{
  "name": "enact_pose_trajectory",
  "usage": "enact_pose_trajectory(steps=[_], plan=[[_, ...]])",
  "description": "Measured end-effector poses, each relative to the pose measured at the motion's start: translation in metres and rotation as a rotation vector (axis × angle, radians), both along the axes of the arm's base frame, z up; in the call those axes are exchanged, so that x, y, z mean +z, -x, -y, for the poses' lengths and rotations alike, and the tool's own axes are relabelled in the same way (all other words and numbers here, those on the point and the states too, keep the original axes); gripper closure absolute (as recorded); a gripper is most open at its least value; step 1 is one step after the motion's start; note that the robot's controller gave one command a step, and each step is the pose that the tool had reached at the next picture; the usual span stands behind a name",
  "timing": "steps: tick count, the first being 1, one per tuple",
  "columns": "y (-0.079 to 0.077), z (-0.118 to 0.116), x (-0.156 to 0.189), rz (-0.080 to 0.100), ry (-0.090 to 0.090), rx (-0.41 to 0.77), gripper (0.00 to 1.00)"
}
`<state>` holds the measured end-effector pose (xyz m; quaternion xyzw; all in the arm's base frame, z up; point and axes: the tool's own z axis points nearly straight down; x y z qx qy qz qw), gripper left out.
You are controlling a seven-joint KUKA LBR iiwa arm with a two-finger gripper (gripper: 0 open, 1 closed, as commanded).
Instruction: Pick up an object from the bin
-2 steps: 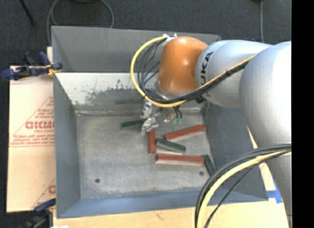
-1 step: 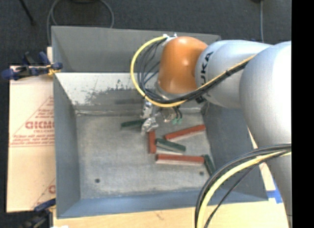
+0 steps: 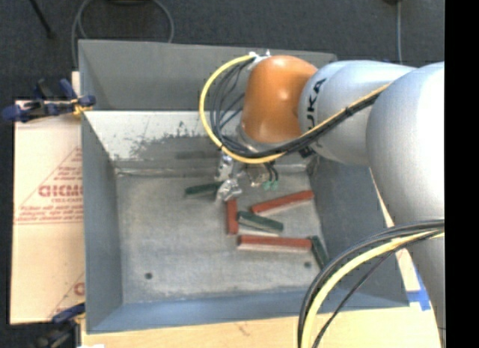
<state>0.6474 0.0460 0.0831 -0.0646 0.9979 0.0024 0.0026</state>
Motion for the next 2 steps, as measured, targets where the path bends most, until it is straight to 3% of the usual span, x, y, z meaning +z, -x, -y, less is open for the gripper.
enact_pose_trajectory(steps=[2], plan=[[-0.0003,0.0008,0.0227,0.001,0.003,-0.001,1.00]])
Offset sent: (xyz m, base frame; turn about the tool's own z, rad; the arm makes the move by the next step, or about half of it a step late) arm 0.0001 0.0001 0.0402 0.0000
